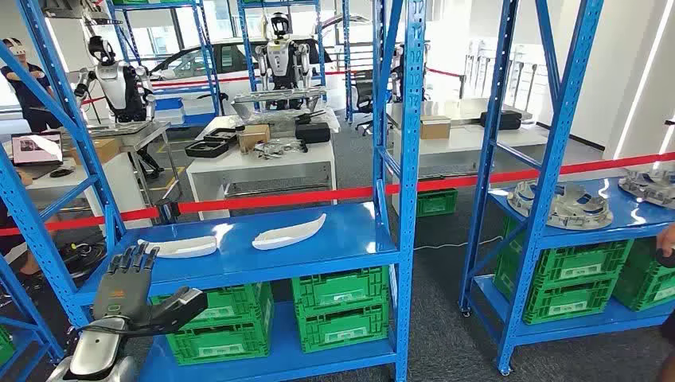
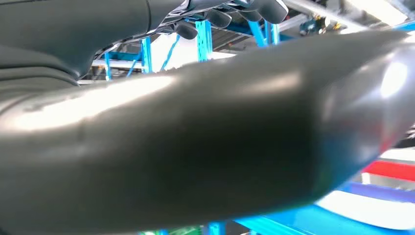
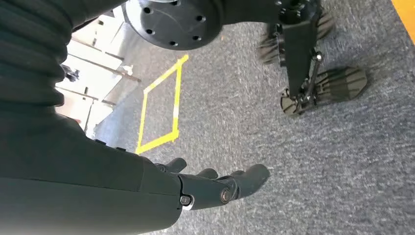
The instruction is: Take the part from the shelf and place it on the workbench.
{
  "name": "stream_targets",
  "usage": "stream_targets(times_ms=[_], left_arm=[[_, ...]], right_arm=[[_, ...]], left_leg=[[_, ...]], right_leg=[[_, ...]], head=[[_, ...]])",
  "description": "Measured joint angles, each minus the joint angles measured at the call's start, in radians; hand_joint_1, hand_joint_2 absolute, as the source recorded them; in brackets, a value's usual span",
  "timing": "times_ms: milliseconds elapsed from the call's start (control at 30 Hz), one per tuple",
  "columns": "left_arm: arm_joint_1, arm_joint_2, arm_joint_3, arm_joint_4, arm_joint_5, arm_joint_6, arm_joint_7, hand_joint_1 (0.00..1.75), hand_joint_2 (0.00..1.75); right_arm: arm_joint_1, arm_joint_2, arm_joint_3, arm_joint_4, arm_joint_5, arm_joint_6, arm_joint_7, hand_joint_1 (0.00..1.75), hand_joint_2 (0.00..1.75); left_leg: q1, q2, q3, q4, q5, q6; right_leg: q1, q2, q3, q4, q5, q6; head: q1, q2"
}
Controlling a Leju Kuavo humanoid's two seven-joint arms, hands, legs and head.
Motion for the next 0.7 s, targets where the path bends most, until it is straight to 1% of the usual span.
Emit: stream_targets(times_ms=[33, 67, 100, 133, 167, 200, 233, 267, 300, 333, 367, 400, 433, 467, 500, 533, 567, 600, 633, 667, 700], left_arm=[[0.0, 0.007, 0.0, 0.001, 0.001, -0.001, 0.0, 0.0, 0.0], [0.0, 0.012, 0.0, 0.002, 0.002, -0.002, 0.001, 0.0, 0.0], [0.0, 0.024, 0.0, 0.004, 0.004, -0.005, 0.002, 0.0, 0.0], [0.0, 0.035, 0.0, 0.007, 0.004, -0.007, 0.003, 0.0, 0.0], [0.0, 0.043, 0.0, 0.01, 0.005, -0.01, 0.005, 0.0, 0.0], [0.0, 0.05, 0.0, 0.011, 0.006, -0.012, 0.006, 0.0, 0.0], [-0.001, 0.055, 0.0, 0.011, 0.006, -0.014, 0.007, 0.0, 0.0], [-0.004, 0.058, 0.0, 0.008, 0.006, -0.015, 0.008, 0.0, 0.0], [-0.007, 0.062, 0.0, 0.006, 0.006, -0.016, 0.009, 0.0, 0.0], [-0.01, 0.064, 0.0, 0.004, 0.006, -0.016, 0.01, 0.0, 0.0], [-0.01, 0.065, 0.0, 0.003, 0.006, -0.017, 0.01, 0.0, 0.0], [-0.008, 0.067, 0.0, 0.004, 0.006, -0.018, 0.011, 0.0, 0.0], [-0.004, 0.067, 0.0, 0.005, 0.006, -0.019, 0.012, 0.0, 0.0], [0.001, 0.067, 0.0, 0.006, 0.007, -0.02, 0.012, 0.0, 0.0], [0.006, 0.066, 0.0, 0.007, 0.008, -0.021, 0.012, 0.0, 0.0], [0.008, 0.066, 0.0, 0.007, 0.009, -0.021, 0.013, 0.0, 0.0], [0.01, 0.066, 0.0, 0.007, 0.01, -0.021, 0.012, 0.0, 0.0], [0.011, 0.067, 0.0, 0.007, 0.012, -0.02, 0.012, 0.0, 0.0], [0.012, 0.066, 0.0, 0.009, 0.013, -0.018, 0.011, 0.0, 0.0], [0.013, 0.066, 0.0, 0.01, 0.014, -0.017, 0.01, 0.0, 0.0], [0.014, 0.065, 0.0, 0.009, 0.014, -0.016, 0.01, 0.0, 0.0]], right_arm=[[0.0, 0.001, 0.0, 0.0, 0.0, -0.001, 0.002, 0.0, 1.75], [0.0, 0.001, 0.0, 0.0, 0.0, -0.002, 0.003, 0.0, 1.75], [0.001, 0.003, 0.0, 0.0, 0.001, -0.003, 0.006, 0.0, 1.75], [0.002, 0.005, 0.0, 0.001, 0.001, -0.005, 0.008, 0.0, 1.75], [0.003, 0.006, -0.001, 0.002, 0.001, -0.005, 0.01, 0.0, 1.75], [0.003, 0.007, -0.001, 0.002, 0.002, -0.006, 0.011, 0.0, 1.75], [0.002, 0.008, -0.001, 0.003, 0.002, -0.006, 0.012, 0.0, 1.75], [-0.002, 0.007, -0.001, 0.002, 0.002, -0.006, 0.012, 0.0, 1.75], [-0.006, 0.006, -0.001, 0.002, 0.002, -0.005, 0.011, 0.0, 1.75], [-0.011, 0.006, -0.002, 0.001, 0.002, -0.005, 0.009, 0.0, 1.75], [-0.016, 0.005, -0.002, 0.001, 0.002, -0.004, 0.008, 0.0, 1.75], [-0.018, 0.005, -0.002, 0.001, 0.002, -0.004, 0.007, 0.0, 1.75], [-0.018, 0.005, -0.002, 0.001, 0.003, -0.004, 0.006, 0.0, 1.75], [-0.017, 0.005, -0.002, 0.001, 0.004, -0.004, 0.006, 0.0, 1.75], [-0.014, 0.005, -0.002, 0.001, 0.005, -0.004, 0.005, 0.0, 1.75], [-0.012, 0.004, -0.002, 0.001, 0.006, -0.004, 0.004, 0.0, 1.75], [-0.011, 0.004, -0.002, 0.001, 0.008, -0.003, 0.003, 0.0, 1.75], [-0.009, 0.004, -0.002, 0.001, 0.01, -0.003, 0.002, 0.0, 1.75], [-0.006, 0.004, -0.002, 0.002, 0.011, -0.003, 0.002, 0.0, 1.75], [-0.004, 0.004, -0.002, 0.004, 0.011, -0.003, 0.003, 0.0, 1.75], [-0.003, 0.004, -0.002, 0.005, 0.012, -0.003, 0.004, 0.0, 1.75]], left_leg=[[-0.001, 0.0, -0.002, -0.027, 0.012, 0.003], [-0.003, 0.0, -0.002, -0.059, 0.039, 0.007], [-0.007, 0.002, -0.003, -0.122, 0.104, 0.015], [-0.013, 0.004, -0.003, -0.195, 0.192, 0.024], [-0.018, 0.004, 0.001, -0.248, 0.271, 0.032], [-0.022, 0.003, 0.005, -0.283, 0.326, 0.038], [-0.022, 0.001, 0.011, -0.297, 0.342, 0.042], [-0.02, -0.001, 0.022, -0.294, 0.334, 0.045], [-0.017, -0.003, 0.034, -0.296, 0.323, 0.049], [-0.015, -0.004, 0.048, -0.298, 0.313, 0.053], [-0.015, -0.006, 0.064, -0.298, 0.301, 0.057], [-0.015, -0.007, 0.078, -0.299, 0.288, 0.061], [-0.015, -0.008, 0.093, -0.299, 0.274, 0.064], [-0.016, -0.01, 0.109, -0.299, 0.258, 0.066], [-0.017, -0.013, 0.127, -0.299, 0.243, 0.067], [-0.017, -0.016, 0.148, -0.299, 0.226, 0.067], [-0.018, -0.018, 0.171, -0.299, 0.208, 0.066], [-0.019, -0.019, 0.194, -0.299, 0.189, 0.065], [-0.02, -0.02, 0.216, -0.296, 0.169, 0.062], [-0.022, -0.022, 0.232, -0.293, 0.15, 0.058], [-0.023, -0.025, 0.242, -0.292, 0.133, 0.053]], right_leg=[[-0.001, 0.001, 0.012, 0.0, -0.009, 0.001], [-0.002, 0.002, 0.024, -0.001, -0.017, 0.003], [-0.003, 0.003, 0.042, -0.004, -0.034, 0.006], [-0.003, 0.005, 0.063, -0.006, -0.05, 0.011], [-0.002, 0.006, 0.078, -0.01, -0.066, 0.017], [0.001, 0.006, 0.095, -0.016, -0.078, 0.023], [0.004, 0.006, 0.11, -0.016, -0.083, 0.029], [0.006, 0.005, 0.116, -0.009, -0.08, 0.034], [0.007, 0.002, 0.11, 0.018, -0.069, 0.037], [0.008, 0.0, 0.087, 0.064, -0.053, 0.04], [0.009, -0.003, 0.049, 0.125, -0.046, 0.04], [0.011, -0.006, 0.005, 0.188, -0.053, 0.04], [0.014, -0.006, -0.04, 0.238, -0.081, 0.039], [0.017, -0.007, -0.08, 0.27, -0.126, 0.039], [0.02, -0.007, -0.11, 0.277, -0.173, 0.038], [0.021, -0.007, -0.133, 0.261, -0.205, 0.037], [0.022, -0.007, -0.146, 0.225, -0.204, 0.035], [0.021, -0.007, -0.153, 0.173, -0.155, 0.032], [0.022, -0.007, -0.159, 0.11, -0.062, 0.03], [0.023, -0.009, -0.157, 0.064, 0.022, 0.027], [0.025, -0.01, -0.154, 0.033, 0.089, 0.022]], head=[[0.0, 0.0], [0.0, 0.0], [-0.001, 0.0], [-0.001, 0.0], [-0.002, 0.0], [-0.002, 0.0], [-0.002, 0.0], [-0.002, 0.0], [-0.001, 0.0], [0.001, 0.0], [0.002, 0.0], [0.003, 0.0], [0.004, 0.0], [0.005, 0.0], [0.005, 0.0], [0.006, 0.0], [0.007, 0.0], [0.007, 0.0], [0.008, 0.0], [0.008, 0.0], [0.007, 0.0]])
